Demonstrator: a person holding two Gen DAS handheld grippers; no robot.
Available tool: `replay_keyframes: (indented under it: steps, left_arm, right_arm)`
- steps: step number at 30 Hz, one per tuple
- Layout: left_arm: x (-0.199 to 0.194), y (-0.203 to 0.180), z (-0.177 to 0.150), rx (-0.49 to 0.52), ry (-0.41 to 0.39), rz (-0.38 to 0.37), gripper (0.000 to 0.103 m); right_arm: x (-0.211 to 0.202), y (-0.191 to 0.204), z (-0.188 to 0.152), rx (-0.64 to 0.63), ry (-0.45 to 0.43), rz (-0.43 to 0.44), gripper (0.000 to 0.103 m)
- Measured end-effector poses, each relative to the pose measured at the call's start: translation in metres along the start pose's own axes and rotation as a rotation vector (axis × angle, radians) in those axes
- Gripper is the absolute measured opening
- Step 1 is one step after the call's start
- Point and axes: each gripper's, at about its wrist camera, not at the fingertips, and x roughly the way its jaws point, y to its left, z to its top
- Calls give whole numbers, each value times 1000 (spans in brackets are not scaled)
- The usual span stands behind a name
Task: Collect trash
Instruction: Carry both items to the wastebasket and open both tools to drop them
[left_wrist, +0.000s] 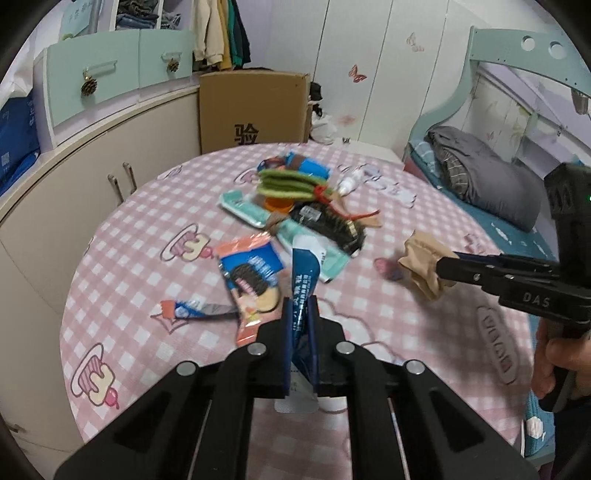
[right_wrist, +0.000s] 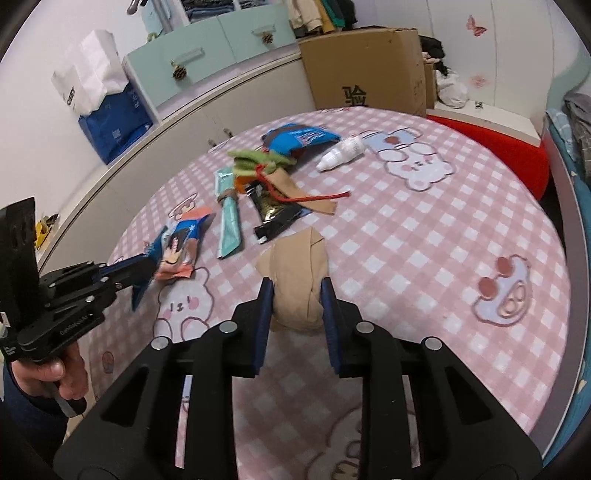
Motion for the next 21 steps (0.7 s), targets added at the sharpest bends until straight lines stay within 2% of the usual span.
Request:
replay_keyframes:
  steps: [7, 12, 16, 21]
  left_arm:
    - [-5, -51, 22, 24, -34, -84, 7]
    - [8, -126, 42, 102, -31, -183, 7]
    - [25, -188, 49, 164, 0, -261, 7]
    - [61, -283, 41, 255, 98, -363, 7]
  right_arm:
    - [-38, -35, -5, 89, -78, 1, 26]
    - [-90, -86, -16, 203, -180, -33, 26]
    - [-136, -137, -35, 304, -248, -101, 26]
    - [-187, -215, -89, 482, -296, -219, 26]
